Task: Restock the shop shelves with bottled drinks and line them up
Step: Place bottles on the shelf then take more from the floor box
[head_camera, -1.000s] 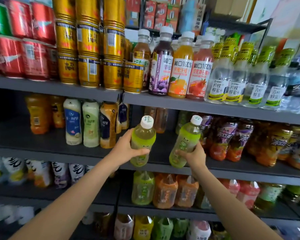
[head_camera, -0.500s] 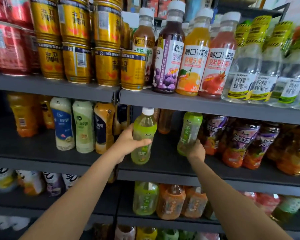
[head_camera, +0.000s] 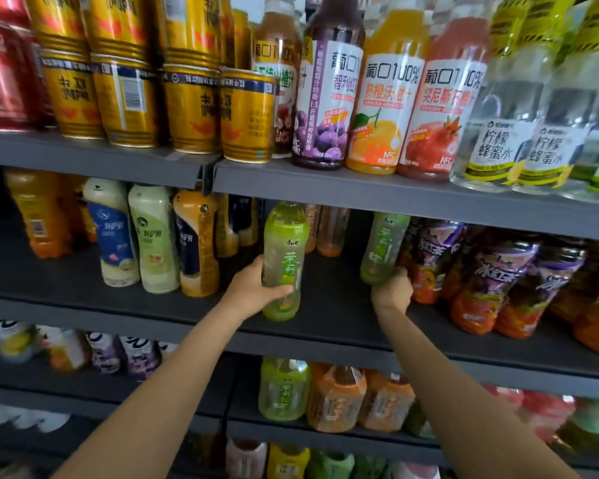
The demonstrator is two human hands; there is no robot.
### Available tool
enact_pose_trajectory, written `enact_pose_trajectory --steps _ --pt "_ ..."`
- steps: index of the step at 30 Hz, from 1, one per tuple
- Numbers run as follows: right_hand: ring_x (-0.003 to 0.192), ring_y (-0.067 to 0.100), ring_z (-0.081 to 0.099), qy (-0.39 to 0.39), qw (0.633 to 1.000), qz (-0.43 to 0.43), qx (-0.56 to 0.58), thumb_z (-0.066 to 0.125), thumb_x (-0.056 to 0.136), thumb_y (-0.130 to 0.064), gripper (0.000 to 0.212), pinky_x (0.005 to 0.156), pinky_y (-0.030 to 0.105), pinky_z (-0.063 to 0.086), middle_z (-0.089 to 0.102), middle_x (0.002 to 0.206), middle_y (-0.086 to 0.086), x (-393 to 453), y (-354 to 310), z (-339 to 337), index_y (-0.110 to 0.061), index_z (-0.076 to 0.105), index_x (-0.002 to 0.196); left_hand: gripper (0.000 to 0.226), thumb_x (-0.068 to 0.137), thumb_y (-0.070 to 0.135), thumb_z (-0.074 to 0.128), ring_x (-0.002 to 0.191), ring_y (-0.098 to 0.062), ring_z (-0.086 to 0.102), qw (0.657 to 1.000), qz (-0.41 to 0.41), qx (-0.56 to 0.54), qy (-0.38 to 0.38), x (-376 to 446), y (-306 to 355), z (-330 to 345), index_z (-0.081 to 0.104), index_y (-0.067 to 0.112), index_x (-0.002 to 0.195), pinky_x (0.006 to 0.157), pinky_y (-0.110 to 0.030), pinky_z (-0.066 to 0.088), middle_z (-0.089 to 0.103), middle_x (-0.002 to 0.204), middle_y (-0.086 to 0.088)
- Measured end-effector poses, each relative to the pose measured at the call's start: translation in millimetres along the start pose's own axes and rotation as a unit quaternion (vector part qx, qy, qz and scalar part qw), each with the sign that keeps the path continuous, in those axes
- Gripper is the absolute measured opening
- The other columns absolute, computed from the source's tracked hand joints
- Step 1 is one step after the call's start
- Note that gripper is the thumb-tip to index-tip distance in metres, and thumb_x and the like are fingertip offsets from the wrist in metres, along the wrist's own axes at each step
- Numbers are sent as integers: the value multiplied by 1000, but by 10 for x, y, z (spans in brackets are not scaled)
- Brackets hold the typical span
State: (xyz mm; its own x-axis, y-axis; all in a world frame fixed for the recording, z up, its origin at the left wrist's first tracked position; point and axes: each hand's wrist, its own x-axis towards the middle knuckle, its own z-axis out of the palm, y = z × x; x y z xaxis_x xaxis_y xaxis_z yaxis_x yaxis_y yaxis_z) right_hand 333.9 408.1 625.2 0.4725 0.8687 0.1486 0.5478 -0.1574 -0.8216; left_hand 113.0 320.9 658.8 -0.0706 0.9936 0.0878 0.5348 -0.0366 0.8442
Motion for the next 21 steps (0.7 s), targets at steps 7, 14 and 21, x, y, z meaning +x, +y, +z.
enact_pose_trajectory --steps 7,14,21 --pt "114 34 42 -7 952 -278 -125 50 84 3 37 98 36 36 47 123 18 -221 223 -632 -2 52 120 62 79 26 72 122 -22 50 999 24 32 -12 202 403 637 44 14 132 97 -31 41 54 131 -6" --pt "119 36 38 -81 921 -289 -247 45 88 -2 35 100 39 36 38 133 17 -177 526 -1066 -2 51 122 60 80 31 71 119 -28 51 997 18 69 -17 451 811 1440 43 11 129 94 -37 44 54 130 -10" --pt "118 32 40 -105 930 -276 -218 45 89 -2 35 99 31 34 41 129 13 -41 703 -1171 -2 53 123 64 86 30 63 125 -31 45 995 -8 94 44 527 971 1777 32 9 138 97 -40 39 50 134 -14"
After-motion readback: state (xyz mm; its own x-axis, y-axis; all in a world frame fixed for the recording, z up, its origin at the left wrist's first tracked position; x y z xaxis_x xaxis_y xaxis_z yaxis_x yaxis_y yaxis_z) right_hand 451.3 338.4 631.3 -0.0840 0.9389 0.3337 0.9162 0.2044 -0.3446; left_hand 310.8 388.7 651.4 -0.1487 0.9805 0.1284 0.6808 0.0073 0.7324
